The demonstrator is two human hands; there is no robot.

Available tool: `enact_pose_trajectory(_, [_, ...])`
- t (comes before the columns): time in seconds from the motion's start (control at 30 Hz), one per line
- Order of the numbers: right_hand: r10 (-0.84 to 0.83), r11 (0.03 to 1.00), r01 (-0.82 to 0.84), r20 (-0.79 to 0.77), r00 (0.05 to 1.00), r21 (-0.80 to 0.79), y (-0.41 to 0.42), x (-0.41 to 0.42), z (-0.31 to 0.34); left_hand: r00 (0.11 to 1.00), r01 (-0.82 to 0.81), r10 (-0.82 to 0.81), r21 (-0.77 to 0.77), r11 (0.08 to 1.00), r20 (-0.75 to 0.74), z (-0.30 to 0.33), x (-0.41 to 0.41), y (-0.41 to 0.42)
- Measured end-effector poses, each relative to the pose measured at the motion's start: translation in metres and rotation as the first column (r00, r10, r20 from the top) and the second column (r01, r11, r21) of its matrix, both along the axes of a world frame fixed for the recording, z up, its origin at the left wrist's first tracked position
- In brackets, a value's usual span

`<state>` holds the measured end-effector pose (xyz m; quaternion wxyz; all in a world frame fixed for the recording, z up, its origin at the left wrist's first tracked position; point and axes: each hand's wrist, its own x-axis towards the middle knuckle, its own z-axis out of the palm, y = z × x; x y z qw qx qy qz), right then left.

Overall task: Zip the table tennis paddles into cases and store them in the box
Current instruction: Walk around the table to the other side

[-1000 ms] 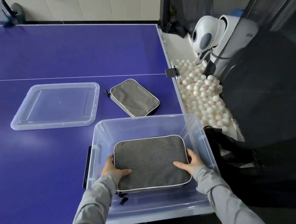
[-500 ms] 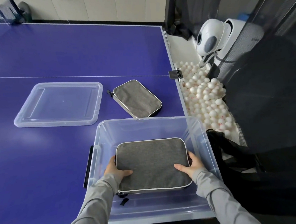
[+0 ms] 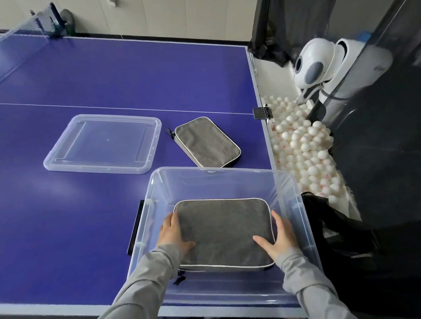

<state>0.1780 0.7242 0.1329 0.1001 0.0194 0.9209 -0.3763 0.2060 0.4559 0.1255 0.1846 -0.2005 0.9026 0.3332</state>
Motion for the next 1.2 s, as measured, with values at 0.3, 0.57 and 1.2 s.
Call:
enact_pose_trajectory(0.3, [0.199,0.975,-0.175,-0.193,0.961,0.137,-0.03,-0.002,0.028,0.939,0.307,-0.338,-0.279,0.91,-0.068,0.027,0.003,-0.009])
enact_pose_trajectory(0.57, [0.463,0.877,-0.398,-0.244,0.852,0.27,-0.117,-0.002,0.044,0.885,0.178,-0.279,-0.282,0.943,-0.374,0.067,0.031,-0.052])
enact_pose_trajectory(1.2, [0.947,0.176,-0.85,0.15,0.284,0.496,-0.462,0.166,-0.004,0.898,-0.429,0.438,-0.133,0.893,0.043,-0.025,0.311,-0.301])
